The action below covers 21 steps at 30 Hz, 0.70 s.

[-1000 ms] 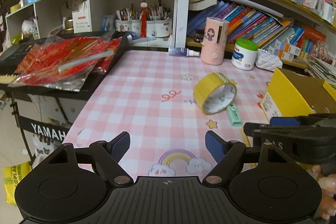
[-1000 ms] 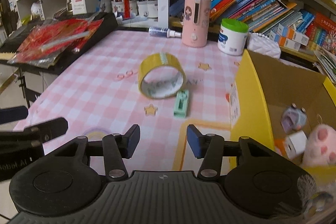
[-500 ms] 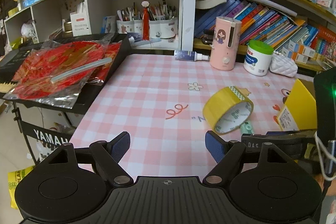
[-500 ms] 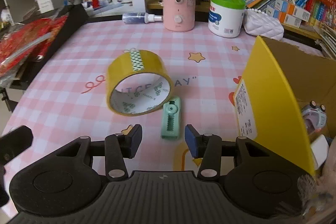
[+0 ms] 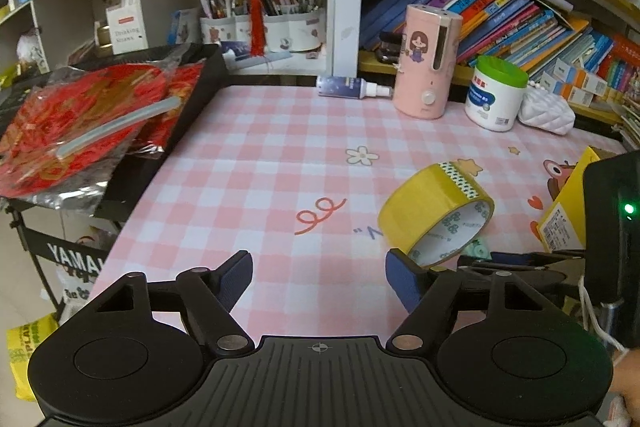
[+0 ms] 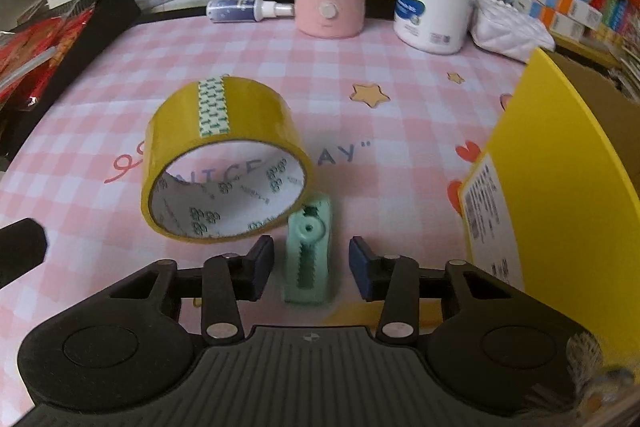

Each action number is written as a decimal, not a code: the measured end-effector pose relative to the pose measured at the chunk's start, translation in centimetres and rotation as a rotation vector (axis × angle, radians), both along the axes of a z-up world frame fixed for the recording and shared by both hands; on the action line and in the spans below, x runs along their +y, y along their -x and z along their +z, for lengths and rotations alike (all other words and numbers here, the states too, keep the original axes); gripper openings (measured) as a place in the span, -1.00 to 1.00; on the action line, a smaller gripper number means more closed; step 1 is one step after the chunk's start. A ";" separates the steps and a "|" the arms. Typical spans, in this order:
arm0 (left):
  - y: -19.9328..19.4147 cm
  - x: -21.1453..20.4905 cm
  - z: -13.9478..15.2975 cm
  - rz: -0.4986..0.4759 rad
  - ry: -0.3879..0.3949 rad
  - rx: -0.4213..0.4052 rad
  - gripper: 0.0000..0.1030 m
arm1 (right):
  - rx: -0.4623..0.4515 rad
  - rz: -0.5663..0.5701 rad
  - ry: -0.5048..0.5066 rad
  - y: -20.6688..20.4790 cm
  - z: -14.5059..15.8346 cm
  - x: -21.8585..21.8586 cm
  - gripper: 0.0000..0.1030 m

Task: Organize objects
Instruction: 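Close the right gripper on the green correction tape while the left grasps the yellow tape roll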

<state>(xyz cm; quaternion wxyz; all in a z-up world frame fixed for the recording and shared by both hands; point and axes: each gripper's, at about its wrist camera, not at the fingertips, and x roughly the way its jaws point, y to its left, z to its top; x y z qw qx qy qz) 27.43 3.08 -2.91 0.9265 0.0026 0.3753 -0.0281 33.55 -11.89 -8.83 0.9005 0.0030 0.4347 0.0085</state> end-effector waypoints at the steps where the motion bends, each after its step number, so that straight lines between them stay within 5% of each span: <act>1: -0.2 -0.1 0.0 -0.005 0.004 -0.001 0.43 | 0.003 0.003 0.000 0.0 0.0 -0.1 -0.55; 5: -1.2 -0.7 -0.5 -0.034 0.019 0.012 0.43 | -0.016 -0.016 -0.024 1.3 1.1 -1.0 -0.55; 15: -3.7 -4.4 -2.9 -0.131 0.019 0.065 0.13 | -0.238 0.006 -0.035 3.7 6.0 -2.5 -0.55; 21: -5.3 -6.1 -4.3 -0.140 -0.009 0.067 -0.15 | -0.250 0.021 -0.038 3.7 6.4 -3.1 -0.55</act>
